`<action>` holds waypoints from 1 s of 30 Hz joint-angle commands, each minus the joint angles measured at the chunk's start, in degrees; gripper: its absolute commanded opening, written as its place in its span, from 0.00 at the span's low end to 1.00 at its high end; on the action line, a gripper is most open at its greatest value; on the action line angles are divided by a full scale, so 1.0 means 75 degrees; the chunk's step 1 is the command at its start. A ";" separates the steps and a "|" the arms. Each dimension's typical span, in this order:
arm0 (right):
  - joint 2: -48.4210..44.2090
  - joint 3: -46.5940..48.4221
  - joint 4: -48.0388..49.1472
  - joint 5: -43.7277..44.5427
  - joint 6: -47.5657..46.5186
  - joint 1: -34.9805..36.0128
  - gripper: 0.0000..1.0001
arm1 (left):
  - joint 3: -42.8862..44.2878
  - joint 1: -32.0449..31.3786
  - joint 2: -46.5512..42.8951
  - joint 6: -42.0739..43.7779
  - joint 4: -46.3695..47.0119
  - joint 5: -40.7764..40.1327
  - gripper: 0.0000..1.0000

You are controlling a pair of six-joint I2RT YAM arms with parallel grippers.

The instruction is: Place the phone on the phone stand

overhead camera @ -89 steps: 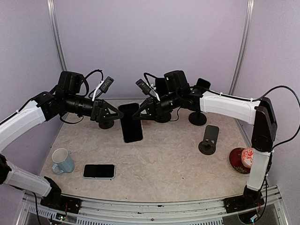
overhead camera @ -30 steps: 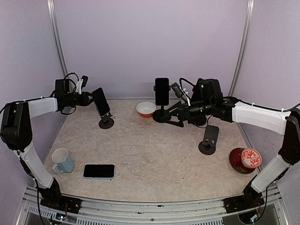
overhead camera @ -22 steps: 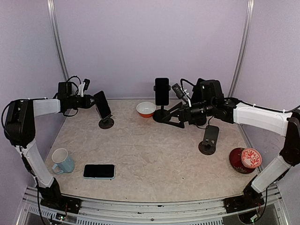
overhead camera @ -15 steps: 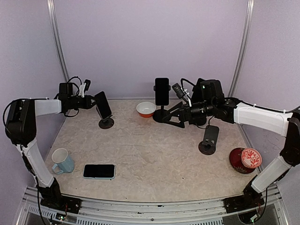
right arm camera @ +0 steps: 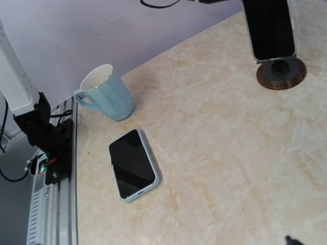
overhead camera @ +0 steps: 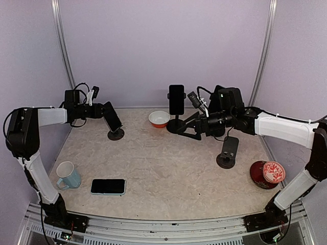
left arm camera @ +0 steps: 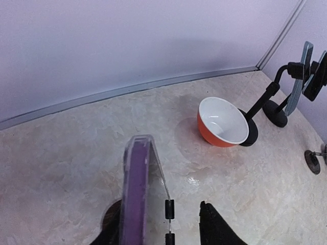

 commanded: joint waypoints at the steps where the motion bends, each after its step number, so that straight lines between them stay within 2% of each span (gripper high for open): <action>1: -0.0224 -0.0136 -0.0033 0.0059 -0.0030 -0.0041 1.00 | 0.0239 -0.0065 -0.0451 -0.0002 0.0063 -0.0130 0.52; 5: -0.0260 -0.0191 -0.0021 0.0013 -0.0064 -0.0041 1.00 | 0.0440 -0.0056 -0.0746 -0.0041 -0.0174 -0.0315 0.63; 11: -0.0417 -0.0318 0.0070 0.0085 -0.0302 0.0094 1.00 | 0.0984 -0.0117 -0.1377 -0.0225 -0.0665 -0.0657 0.85; 12: -0.0456 -0.0321 0.0069 0.0131 -0.0456 0.0220 1.00 | 0.1019 -0.0149 -0.1507 -0.0275 -0.0686 -0.0748 0.96; 13: -0.0479 -0.0309 0.0058 0.0262 -0.0613 0.0375 1.00 | 0.1031 -0.0201 -0.1663 -0.0327 -0.0708 -0.0875 0.98; 20: 0.0139 0.0429 -0.0674 0.1758 -0.2092 0.1932 1.00 | 0.1099 -0.0635 -0.2767 -0.0523 -0.1231 -0.1916 0.99; 23: 0.0707 0.0691 -0.0537 0.2100 -0.2369 0.2540 1.00 | 0.0961 -0.0934 -0.3299 -0.0784 -0.1703 -0.2349 0.99; 26: 0.1358 0.0922 -0.0214 0.2251 -0.2567 0.3090 1.00 | 0.0416 -0.1374 -0.4107 -0.0662 -0.1864 -0.2786 0.99; 30: 0.2588 0.1865 -0.0608 0.2573 -0.3042 0.3764 1.00 | -0.0341 -0.1638 -0.5199 -0.0820 -0.2063 -0.3067 0.99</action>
